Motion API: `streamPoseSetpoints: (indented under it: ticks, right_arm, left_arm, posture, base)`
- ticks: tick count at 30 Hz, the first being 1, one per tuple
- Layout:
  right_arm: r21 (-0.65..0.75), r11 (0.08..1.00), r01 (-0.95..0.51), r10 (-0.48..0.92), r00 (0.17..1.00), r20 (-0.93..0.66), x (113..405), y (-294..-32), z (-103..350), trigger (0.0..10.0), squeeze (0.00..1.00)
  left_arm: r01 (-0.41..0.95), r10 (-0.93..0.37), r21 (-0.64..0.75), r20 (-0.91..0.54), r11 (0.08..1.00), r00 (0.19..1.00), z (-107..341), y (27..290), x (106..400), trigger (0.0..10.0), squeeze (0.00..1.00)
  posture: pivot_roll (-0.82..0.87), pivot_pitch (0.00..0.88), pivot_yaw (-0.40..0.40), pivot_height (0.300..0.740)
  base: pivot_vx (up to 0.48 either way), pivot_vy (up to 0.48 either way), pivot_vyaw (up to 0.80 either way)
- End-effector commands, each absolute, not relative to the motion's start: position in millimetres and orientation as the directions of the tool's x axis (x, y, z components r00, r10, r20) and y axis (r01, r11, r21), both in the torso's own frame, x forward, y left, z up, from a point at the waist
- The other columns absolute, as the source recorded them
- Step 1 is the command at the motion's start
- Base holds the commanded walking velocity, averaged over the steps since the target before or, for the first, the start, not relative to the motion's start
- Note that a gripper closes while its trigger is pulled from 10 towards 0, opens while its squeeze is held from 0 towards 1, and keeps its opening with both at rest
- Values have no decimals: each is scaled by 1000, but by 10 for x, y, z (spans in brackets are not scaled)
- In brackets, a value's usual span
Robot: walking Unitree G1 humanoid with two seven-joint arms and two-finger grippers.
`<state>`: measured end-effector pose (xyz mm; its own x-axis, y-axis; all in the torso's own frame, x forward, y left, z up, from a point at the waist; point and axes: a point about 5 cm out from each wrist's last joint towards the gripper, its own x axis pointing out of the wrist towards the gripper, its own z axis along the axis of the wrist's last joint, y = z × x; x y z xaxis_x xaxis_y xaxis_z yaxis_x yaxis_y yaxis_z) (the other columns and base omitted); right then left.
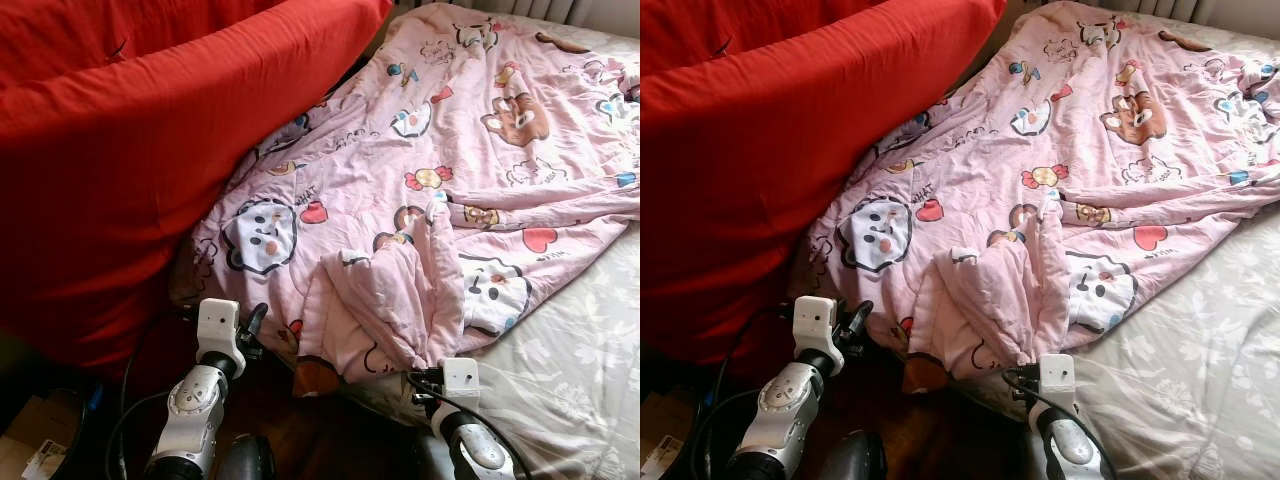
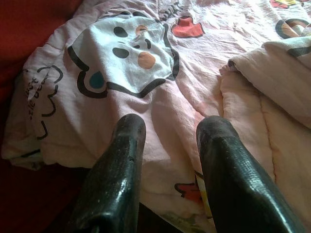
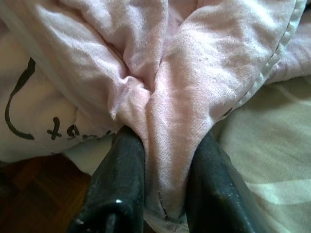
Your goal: Clean up the room
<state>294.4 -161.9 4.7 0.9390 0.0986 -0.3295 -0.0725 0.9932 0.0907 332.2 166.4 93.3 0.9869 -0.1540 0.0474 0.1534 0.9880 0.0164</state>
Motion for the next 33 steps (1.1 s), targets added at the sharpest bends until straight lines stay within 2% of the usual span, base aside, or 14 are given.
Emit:
streamPoseSetpoints:
  ticks: [1,16,17,18,27,33]
  right_arm:
    - [107,992,-65,97,941,-324,2908,-1611,22,0,0]
    - [101,994,-33,55,974,-220,2931,-1700,131,0,0]
    - [100,995,-22,42,979,-201,2930,-1725,149,5529,0]
    - [96,995,-7,24,983,-182,2927,-1764,169,10000,0]
    - [114,993,38,-23,991,-130,2955,-1850,246,10000,0]
    - [115,993,38,-25,993,-114,3050,-1841,331,10000,0]
  left_arm:
    - [148,-148,14,22,989,989,846,1682,3265,10000,0]
    - [139,-139,11,-3,990,990,748,1693,3198,10000,0]
    - [138,-137,12,-9,990,990,724,1707,3174,10000,0]
    - [135,-135,14,-18,991,991,690,1727,3143,10000,0]
    - [135,-135,10,-37,991,990,655,1701,3158,10000,0]
    - [139,-138,5,-44,990,989,675,1666,3234,10000,0]
  posture:
    - [-5,260,62,602]
    - [-26,241,52,602]
    - [-28,236,51,602]
    - [-35,227,50,602]
    - [-54,192,50,602]
    - [-55,163,49,642]
  base:
    - [0,0,0]
    - [0,0,0]
    - [0,0,0]
    - [0,0,0]
    - [0,0,0]
    - [0,0,0]
